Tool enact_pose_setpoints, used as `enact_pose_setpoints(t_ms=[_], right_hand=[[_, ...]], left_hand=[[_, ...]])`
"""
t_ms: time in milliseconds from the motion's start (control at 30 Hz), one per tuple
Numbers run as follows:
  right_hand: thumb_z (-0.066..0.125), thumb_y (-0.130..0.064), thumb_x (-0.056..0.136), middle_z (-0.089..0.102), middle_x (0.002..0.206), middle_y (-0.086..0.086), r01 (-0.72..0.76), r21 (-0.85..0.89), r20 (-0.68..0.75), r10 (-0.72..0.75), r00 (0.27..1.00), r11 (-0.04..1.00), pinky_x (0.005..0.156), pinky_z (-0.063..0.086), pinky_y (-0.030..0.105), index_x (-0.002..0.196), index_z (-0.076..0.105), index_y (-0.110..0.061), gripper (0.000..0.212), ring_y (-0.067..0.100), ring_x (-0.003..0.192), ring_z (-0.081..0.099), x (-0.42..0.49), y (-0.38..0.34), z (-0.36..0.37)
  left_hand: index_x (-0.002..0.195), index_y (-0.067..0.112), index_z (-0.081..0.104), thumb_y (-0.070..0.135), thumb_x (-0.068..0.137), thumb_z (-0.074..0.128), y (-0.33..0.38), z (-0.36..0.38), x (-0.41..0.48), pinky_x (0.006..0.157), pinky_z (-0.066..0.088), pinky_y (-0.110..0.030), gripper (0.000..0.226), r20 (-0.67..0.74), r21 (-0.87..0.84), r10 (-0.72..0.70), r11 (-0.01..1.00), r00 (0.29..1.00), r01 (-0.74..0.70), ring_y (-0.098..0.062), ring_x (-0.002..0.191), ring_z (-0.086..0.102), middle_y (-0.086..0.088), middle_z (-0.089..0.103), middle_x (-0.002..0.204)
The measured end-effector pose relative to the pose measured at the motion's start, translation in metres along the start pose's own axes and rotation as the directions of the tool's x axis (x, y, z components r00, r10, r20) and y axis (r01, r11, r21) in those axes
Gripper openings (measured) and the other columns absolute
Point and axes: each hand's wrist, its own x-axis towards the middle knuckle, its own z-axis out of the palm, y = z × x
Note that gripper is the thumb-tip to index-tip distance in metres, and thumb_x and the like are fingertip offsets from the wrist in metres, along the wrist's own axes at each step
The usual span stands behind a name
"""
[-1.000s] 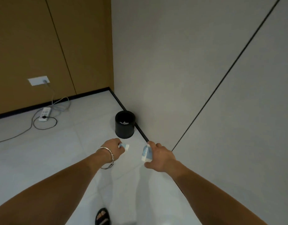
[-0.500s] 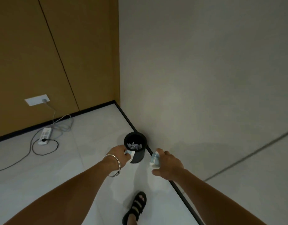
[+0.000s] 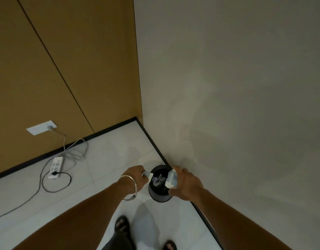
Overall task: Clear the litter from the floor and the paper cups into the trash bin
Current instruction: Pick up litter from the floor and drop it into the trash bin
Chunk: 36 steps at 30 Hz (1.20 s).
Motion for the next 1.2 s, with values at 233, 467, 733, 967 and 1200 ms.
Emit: enact_pose_setpoints(t_ms=[233,467,733,967,1200], right_hand=[[0.074,-0.046,0.076,0.044,0.132,0.003,-0.181,0.071,0.02,0.18,0.984,0.981,0.096,0.048,0.036,0.147,0.019,-0.027,0.092,0.022,0.118,0.049,0.095,0.002,0.004],[0.073,-0.048,0.073,0.045,0.13,-0.002,-0.375,0.21,0.091,0.364,0.927,0.903,0.088,0.047,0.029,0.145,0.021,-0.033,0.09,0.018,0.116,0.05,0.21,0.033,0.065],[0.075,-0.048,0.072,0.042,0.137,0.007,-0.51,0.158,0.234,0.469,0.851,0.846,0.092,0.045,0.038,0.147,0.019,-0.027,0.096,0.03,0.124,0.047,0.346,0.124,0.196],[0.07,-0.052,0.076,0.034,0.146,0.008,-0.538,0.172,0.274,0.485,0.831,0.825,0.099,0.046,0.045,0.151,0.009,-0.027,0.1,0.03,0.129,0.043,0.345,0.14,0.232],[0.069,-0.054,0.079,0.032,0.149,0.006,-0.495,0.152,0.288,0.441,0.85,0.855,0.102,0.044,0.045,0.151,0.017,-0.026,0.093,0.029,0.134,0.04,0.318,0.12,0.138]], left_hand=[[0.108,0.01,0.054,0.025,0.094,0.045,-0.003,0.003,0.134,0.081,0.042,-0.026,0.023,0.277,0.028,0.066,0.997,0.959,-0.077,-0.026,0.102,0.057,-0.013,0.061,0.113],[0.127,0.007,0.047,0.026,0.097,0.042,-0.039,0.064,0.277,0.092,0.042,-0.032,0.036,0.458,0.073,-0.037,0.997,0.888,0.003,-0.029,0.113,0.054,-0.016,0.056,0.126],[0.138,0.009,0.038,0.03,0.093,0.051,-0.081,0.216,0.406,0.099,0.039,-0.035,0.051,0.555,0.083,-0.063,0.996,0.83,0.02,-0.031,0.124,0.047,-0.014,0.048,0.138],[0.149,0.016,0.021,0.031,0.078,0.071,-0.112,0.245,0.423,0.1,0.041,-0.035,0.087,0.588,0.014,-0.043,0.999,0.807,0.043,-0.031,0.128,0.042,-0.012,0.034,0.147],[0.149,0.014,0.017,0.036,0.082,0.067,-0.072,0.144,0.408,0.098,0.04,-0.036,0.086,0.509,0.1,-0.072,0.995,0.857,0.024,-0.032,0.13,0.04,-0.014,0.029,0.15]])
